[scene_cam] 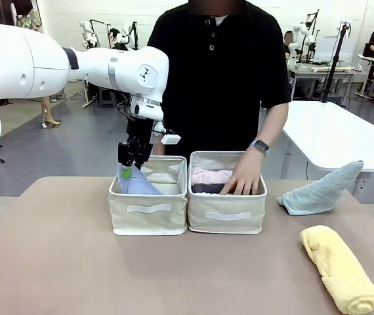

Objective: Sort the towels based on their folding style.
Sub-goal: Pick up one triangle-folded towel and place it in the left Fabric basket.

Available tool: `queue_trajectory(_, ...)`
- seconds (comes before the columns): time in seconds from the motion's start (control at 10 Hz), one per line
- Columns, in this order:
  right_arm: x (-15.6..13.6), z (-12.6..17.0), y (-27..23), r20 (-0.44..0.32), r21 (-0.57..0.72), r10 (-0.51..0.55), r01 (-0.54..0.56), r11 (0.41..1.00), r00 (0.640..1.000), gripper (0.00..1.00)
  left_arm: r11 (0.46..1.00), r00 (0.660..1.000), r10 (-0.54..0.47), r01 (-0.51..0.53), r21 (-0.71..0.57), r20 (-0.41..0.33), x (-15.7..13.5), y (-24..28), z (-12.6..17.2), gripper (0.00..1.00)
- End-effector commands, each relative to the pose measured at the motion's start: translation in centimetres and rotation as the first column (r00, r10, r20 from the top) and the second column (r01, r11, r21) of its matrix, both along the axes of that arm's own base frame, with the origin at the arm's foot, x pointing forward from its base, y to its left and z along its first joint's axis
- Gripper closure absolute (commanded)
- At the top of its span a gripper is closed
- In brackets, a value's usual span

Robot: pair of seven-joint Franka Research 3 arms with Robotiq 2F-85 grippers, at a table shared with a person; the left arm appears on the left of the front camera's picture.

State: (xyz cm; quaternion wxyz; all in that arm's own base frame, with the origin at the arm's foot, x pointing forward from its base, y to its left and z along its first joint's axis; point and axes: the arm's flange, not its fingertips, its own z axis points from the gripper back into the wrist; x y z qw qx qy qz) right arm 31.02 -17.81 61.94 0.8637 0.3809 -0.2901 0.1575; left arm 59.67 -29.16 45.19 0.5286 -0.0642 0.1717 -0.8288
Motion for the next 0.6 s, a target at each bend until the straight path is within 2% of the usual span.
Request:
queue_trajectory(0.0, 0.1, 0.1, -0.2, 0.019, 0.017, 0.011, -0.012, 1.0, 1.0, 0.0, 1.0, 1.0, -0.012, 0.012, -0.023, -0.002, 0.1, -0.1, 0.5, 0.0)
queue_trajectory(0.3, 0.1, 0.1, -0.2, 0.019, 0.017, 0.011, -0.012, 1.0, 1.0, 0.0, 1.0, 1.0, -0.002, 0.002, -0.02, 0.011, 0.1, 0.0, 0.8, 0.0)
queue_trajectory(0.5, 0.1, 0.1, -0.2, 0.019, 0.017, 0.011, -0.012, 1.0, 1.0, 0.0, 1.0, 0.998, 0.003, -0.002, -0.001, 0.071, -0.2, 0.2, 1.8, 0.0)
